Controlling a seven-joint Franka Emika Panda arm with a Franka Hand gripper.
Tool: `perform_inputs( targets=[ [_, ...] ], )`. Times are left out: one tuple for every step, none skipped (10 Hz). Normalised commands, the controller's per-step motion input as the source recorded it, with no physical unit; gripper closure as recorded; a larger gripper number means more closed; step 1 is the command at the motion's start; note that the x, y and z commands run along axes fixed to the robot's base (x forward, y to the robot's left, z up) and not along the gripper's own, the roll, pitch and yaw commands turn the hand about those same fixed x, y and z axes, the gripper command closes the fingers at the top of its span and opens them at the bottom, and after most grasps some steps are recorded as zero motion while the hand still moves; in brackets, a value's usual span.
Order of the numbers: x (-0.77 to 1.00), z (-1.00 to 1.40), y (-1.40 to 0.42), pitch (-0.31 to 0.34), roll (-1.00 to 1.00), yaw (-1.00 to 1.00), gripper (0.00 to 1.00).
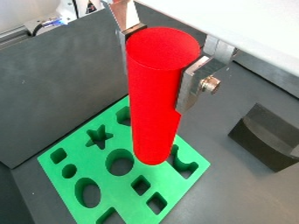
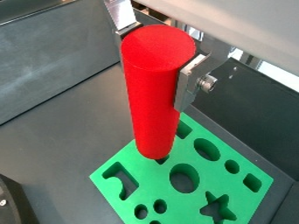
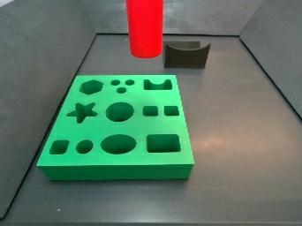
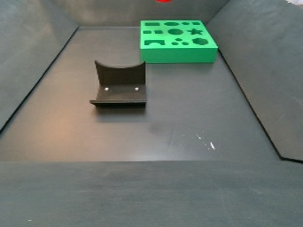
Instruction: Insert the round object.
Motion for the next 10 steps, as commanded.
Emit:
perform_inputs(
  targets=[
    [0.03,0.0,0.0,0.01,0.0,0.0,1.0],
    [0.18,-0.16,0.03,0.039,-0.09,0.0,1.0],
    [0.01,-0.71,-0.02,-0.021,0.0,0.0,1.0],
    [-0.04,-0.79,-0.19,-0.067,0.04,0.1,1.0],
    [-0.18,-0.85,-0.11,-0.106,0.01,0.11,1.0],
    [-0.2,-0.82,-0.1,-0.101,0.03,0.02,1.0],
    [-0.2,-0.62,-0.05,-0.097,0.01,0.0,1.0],
    [-0.09,-0.39,0.0,-0.029,0.0,0.0,1.0],
    [-0.16,-0.45,-0.03,-0.047,0.01,0.0,1.0],
    [-0.16,-0.47,-0.07,-0.05,0.05,0.0,1.0]
  ],
)
